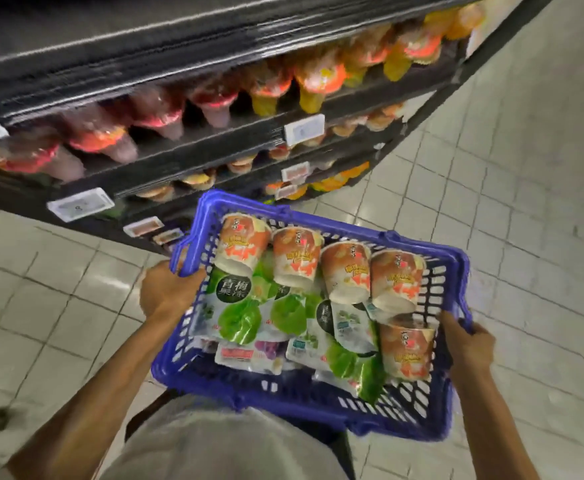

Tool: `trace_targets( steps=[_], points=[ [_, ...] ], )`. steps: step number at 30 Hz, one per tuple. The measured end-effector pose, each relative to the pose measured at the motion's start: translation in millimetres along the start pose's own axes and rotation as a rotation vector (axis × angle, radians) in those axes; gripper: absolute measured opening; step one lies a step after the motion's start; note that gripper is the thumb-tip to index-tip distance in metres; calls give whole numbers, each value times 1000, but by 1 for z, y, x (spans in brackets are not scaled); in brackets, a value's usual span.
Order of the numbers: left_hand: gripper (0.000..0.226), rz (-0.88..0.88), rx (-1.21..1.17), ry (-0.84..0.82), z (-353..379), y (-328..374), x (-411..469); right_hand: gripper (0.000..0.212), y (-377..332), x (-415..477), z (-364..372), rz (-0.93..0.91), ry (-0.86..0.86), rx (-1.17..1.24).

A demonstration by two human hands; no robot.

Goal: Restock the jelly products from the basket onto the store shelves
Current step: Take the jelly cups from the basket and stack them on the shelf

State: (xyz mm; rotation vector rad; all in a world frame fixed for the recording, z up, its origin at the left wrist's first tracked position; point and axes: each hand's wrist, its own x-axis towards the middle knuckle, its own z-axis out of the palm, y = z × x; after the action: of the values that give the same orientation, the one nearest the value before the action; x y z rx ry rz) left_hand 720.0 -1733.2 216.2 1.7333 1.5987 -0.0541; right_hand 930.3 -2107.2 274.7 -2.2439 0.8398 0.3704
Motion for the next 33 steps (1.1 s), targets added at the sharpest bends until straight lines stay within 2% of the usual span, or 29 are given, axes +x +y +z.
trace_targets(
  steps=[6, 10, 15, 19, 25, 33],
  points=[
    [23, -248, -145, 155, 66, -33, -10, 23, -47, 108, 80, -138, -259, -194],
    [21, -361, -174, 185, 112, -66, 4, 25, -55, 154, 145, -233, -339, -307],
    [28, -449, -237, 205, 179, -113, 45, 25, -33, 210, 239, -237, -427, -377],
    [19, -534, -252, 183, 237, -151, 88, 21, -4, 251, 312, -230, -463, -385],
    [24, -581, -237, 173, 316, -202, 149, 24, 38, 307, 403, -236, -473, -404],
    [29, -598, -226, 146, 384, -237, 203, 27, 67, 358, 469, -254, -484, -511]
  ],
)
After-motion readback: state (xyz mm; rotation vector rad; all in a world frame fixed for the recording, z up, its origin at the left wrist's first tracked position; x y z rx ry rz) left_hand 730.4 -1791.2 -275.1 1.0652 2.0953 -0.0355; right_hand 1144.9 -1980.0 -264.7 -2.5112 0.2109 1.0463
